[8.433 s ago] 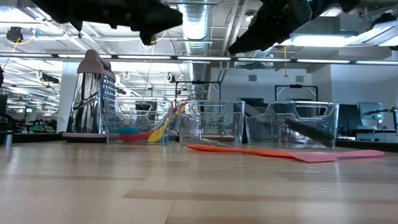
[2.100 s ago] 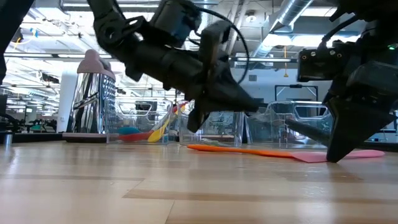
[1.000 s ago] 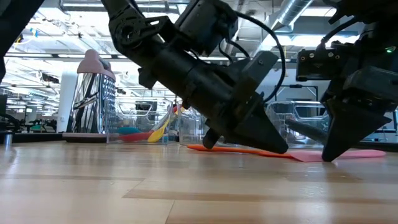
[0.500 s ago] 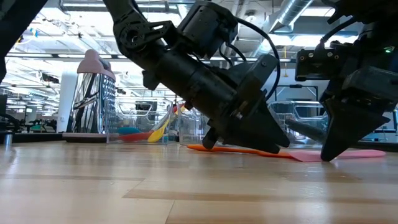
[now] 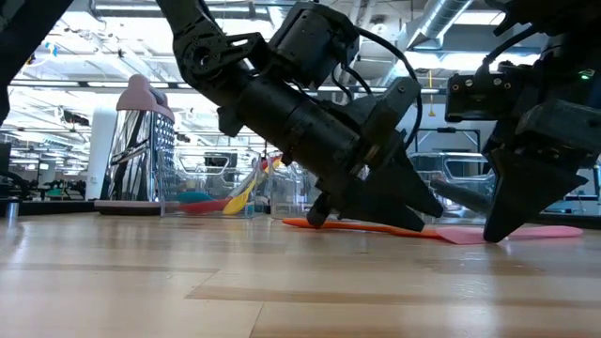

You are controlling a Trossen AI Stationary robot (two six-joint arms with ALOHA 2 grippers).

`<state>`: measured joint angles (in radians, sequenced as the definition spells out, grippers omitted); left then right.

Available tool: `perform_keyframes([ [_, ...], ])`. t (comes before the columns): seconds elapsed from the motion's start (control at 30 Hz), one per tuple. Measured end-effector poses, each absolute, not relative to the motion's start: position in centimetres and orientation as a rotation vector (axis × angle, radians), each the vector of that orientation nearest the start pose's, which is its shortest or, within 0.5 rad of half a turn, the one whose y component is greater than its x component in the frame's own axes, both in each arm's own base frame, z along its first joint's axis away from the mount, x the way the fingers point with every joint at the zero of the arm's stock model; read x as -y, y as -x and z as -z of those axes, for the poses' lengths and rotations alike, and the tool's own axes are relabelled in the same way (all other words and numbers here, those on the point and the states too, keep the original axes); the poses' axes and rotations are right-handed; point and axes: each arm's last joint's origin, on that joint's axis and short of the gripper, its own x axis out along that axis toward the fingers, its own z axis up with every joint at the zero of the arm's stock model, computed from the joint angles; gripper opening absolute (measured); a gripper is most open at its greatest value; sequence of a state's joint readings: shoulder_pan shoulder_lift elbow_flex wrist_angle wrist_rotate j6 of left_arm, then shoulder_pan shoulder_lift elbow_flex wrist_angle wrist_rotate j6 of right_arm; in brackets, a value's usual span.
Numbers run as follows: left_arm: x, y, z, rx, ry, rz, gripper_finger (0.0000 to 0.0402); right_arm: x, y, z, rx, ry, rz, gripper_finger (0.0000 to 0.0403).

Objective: Pick & Place Kitchen Items
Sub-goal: Put the pink spatula into the right transparent bin

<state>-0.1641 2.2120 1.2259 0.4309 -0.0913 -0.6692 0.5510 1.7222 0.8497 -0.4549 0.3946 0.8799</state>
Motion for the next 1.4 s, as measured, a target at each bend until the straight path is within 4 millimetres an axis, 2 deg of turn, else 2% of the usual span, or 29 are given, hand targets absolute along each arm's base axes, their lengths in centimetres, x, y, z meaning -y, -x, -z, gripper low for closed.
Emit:
perform_keyframes([
  [0.3,7.6,-46.3,-8.4,-0.544,0.619,-0.024,0.0111,-14.4,-24.9,-12.4,-1.093,-0.178,0.358,0.0000],
  [0.47,7.6,-46.0,-9.0,-0.577,0.556,0.000,0.0111,-14.7,-24.7,-12.4,-1.094,-0.172,0.347,0.0000],
  [0.6,7.3,-45.3,-9.8,-0.653,0.504,-0.083,0.0109,-14.8,-24.7,-12.4,-1.092,-0.173,0.345,0.0000],
  [0.7,7.1,-45.0,-9.6,-0.678,0.486,-0.115,0.0105,-14.7,-24.8,-12.4,-1.092,-0.173,0.346,0.0000],
  [1.03,6.2,-45.1,-10.2,-0.622,0.490,-0.133,0.0104,-14.9,-24.8,-12.5,-1.080,-0.168,0.337,0.0000],
  [1.4,6.3,-45.2,-10.4,-0.603,0.492,-0.126,0.0104,-14.5,-25.0,-12.5,-1.040,-0.116,0.363,0.0000],
])
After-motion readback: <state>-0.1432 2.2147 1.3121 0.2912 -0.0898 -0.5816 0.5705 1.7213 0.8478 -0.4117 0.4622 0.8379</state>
